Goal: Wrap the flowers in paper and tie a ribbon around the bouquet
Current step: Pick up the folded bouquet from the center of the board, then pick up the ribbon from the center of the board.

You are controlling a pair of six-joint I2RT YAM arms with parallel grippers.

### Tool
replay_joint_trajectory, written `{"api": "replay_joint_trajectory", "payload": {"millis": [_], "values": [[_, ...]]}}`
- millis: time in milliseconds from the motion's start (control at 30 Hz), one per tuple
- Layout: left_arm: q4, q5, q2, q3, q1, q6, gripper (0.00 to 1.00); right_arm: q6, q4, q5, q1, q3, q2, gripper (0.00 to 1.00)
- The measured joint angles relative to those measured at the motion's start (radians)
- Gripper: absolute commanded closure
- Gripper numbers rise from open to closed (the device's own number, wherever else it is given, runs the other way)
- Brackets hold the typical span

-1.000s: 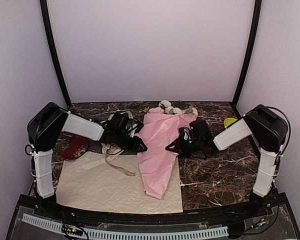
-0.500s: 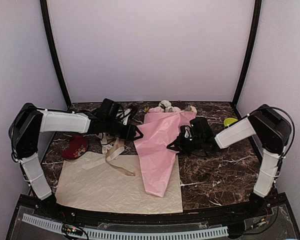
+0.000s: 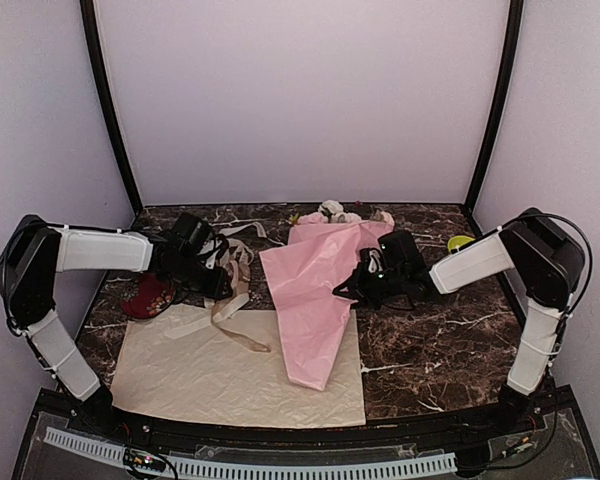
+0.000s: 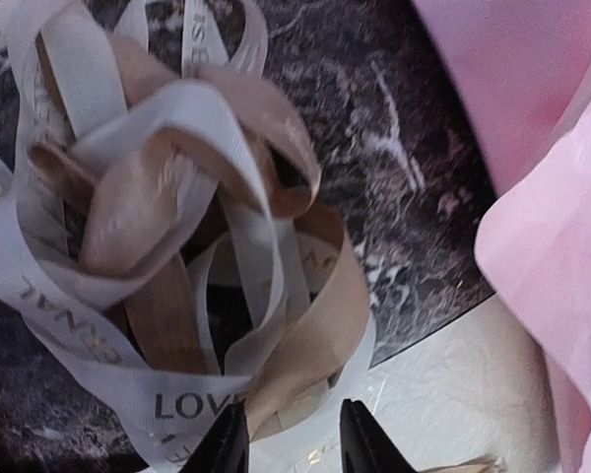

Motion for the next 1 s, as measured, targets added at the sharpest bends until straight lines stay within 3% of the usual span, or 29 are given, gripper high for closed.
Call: {"api": "replay_joint_trajectory", "payload": {"millis": [167, 833, 933, 1000], "values": [[-0.051, -0.010, -0.036, -0.092, 0.000, -0.020, 0.67, -0.016, -0.008, 0.000, 0.000, 0.012, 0.000, 1.00], [-0.114, -0.052, -0.074, -0.113, 0.000, -0.019, 0.64, -0.037, -0.030, 0.000, 0.000, 0.012, 0.000, 1.00], [-0.122, -0.054, -0.078, -0.123, 0.000, -0.014, 0.74, -0.038, -0.031, 0.000, 0.000, 0.012, 0.000, 1.00], [-0.123, -0.051, -0.078, -0.128, 0.000, -0.010, 0.92, -0.038, -0.031, 0.000, 0.000, 0.012, 0.000, 1.00]]}}
